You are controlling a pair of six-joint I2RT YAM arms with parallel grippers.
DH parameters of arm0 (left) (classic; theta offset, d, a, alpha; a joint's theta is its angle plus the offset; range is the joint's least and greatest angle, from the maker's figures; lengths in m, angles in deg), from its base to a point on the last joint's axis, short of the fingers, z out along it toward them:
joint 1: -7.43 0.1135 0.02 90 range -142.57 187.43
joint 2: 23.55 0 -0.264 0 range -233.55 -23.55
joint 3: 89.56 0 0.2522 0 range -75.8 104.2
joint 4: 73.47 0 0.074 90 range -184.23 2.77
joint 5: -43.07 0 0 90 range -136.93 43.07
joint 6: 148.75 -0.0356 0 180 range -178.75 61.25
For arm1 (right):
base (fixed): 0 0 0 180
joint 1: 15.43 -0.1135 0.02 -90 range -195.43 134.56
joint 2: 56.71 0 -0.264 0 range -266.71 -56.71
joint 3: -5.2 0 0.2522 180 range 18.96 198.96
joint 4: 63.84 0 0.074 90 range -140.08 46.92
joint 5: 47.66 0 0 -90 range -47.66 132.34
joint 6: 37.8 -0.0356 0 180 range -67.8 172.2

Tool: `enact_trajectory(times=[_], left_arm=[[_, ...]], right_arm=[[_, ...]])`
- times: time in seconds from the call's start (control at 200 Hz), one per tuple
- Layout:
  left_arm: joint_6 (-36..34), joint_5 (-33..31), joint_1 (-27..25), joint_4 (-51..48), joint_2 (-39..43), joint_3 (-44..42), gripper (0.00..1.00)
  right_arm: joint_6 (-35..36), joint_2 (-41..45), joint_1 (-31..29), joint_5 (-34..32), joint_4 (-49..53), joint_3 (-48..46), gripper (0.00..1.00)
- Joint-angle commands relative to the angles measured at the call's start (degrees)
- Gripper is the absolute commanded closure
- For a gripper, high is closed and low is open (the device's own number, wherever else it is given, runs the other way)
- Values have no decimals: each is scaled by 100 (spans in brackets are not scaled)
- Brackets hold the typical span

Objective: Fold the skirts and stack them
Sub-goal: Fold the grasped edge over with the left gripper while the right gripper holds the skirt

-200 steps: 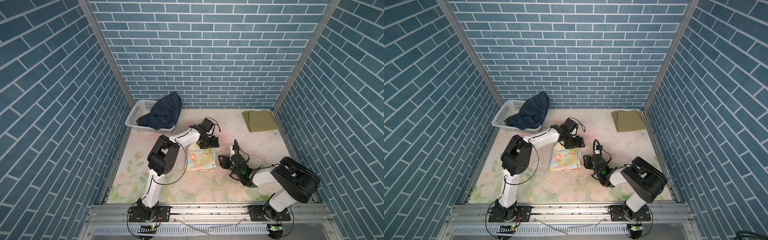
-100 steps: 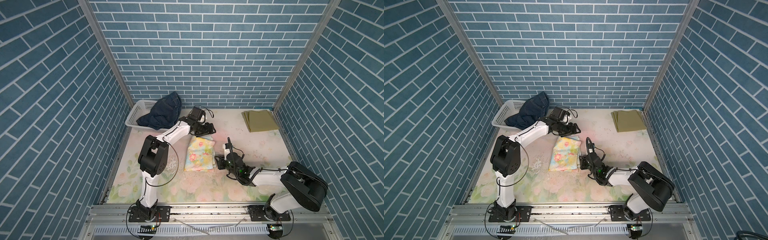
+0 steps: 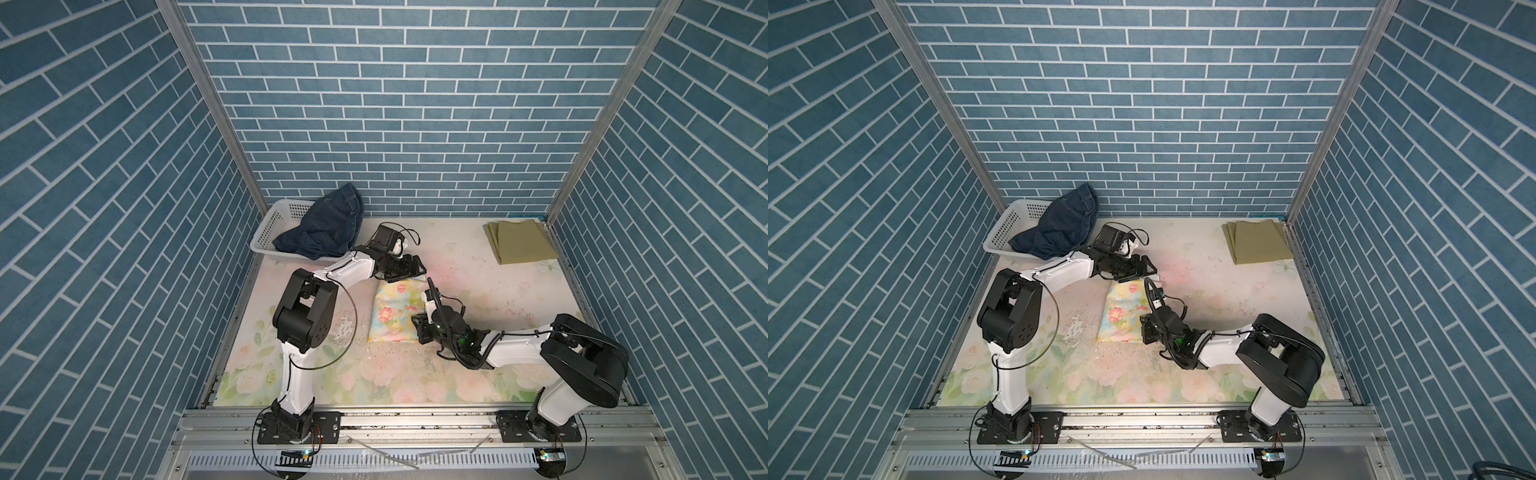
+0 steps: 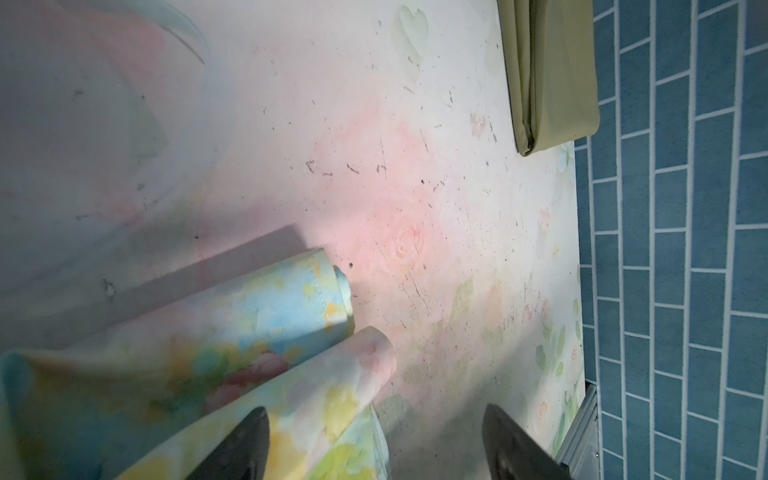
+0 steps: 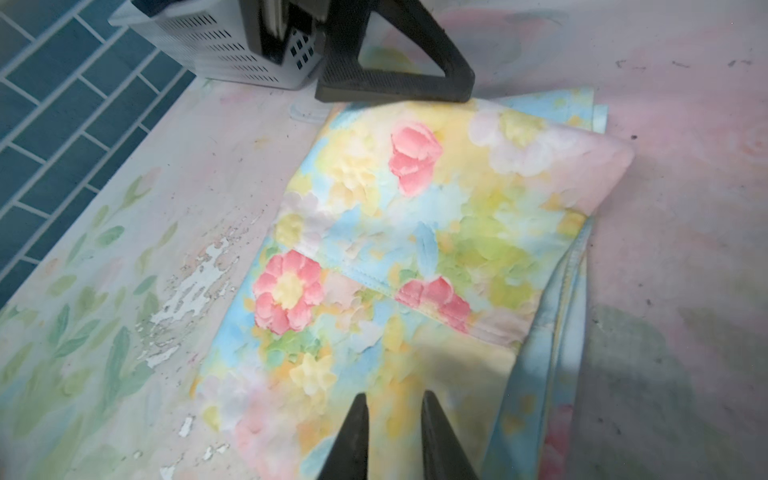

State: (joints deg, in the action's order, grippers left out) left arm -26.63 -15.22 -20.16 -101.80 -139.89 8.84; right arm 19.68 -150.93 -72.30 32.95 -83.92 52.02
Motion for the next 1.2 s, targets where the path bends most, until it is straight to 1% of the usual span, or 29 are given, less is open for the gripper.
enact_trajectory(times=[0.0,0.11,0.195,0.345,0.425,0.55,0.67,0.73,0.795,0.98,1.075,1.195], left_arm=[[-187,150,46,670,-202,-143,19],[-204,191,52,1212,-423,-339,19],[-206,128,61,1693,-558,-584,19],[-189,115,108,1853,-715,-537,20],[-311,80,122,1539,-571,-247,20],[-558,-100,130,840,-70,192,19],[-817,-475,132,249,501,234,18],[-895,-641,140,105,767,62,18],[-827,-706,162,65,997,-219,17],[-620,-634,202,537,1518,-1245,17],[-642,-657,211,799,1512,-1614,17],[-655,-582,278,1010,1236,-1757,17]], right_arm=[[263,-353,-50,21,-368,-22,77],[104,-613,-70,-62,-645,-325,77],[-115,-614,-84,-124,-783,-559,77],[-140,-401,-126,-230,-530,-557,77],[-97,-216,-124,-247,-389,-497,77],[-28,274,-111,-341,-33,-339,76],[0,766,1,-357,290,-229,74],[41,922,88,-321,570,-86,73],[125,1013,150,-273,715,20,73],[157,842,316,131,939,344,72],[119,581,332,230,934,421,72],[20,254,334,348,813,417,72]])
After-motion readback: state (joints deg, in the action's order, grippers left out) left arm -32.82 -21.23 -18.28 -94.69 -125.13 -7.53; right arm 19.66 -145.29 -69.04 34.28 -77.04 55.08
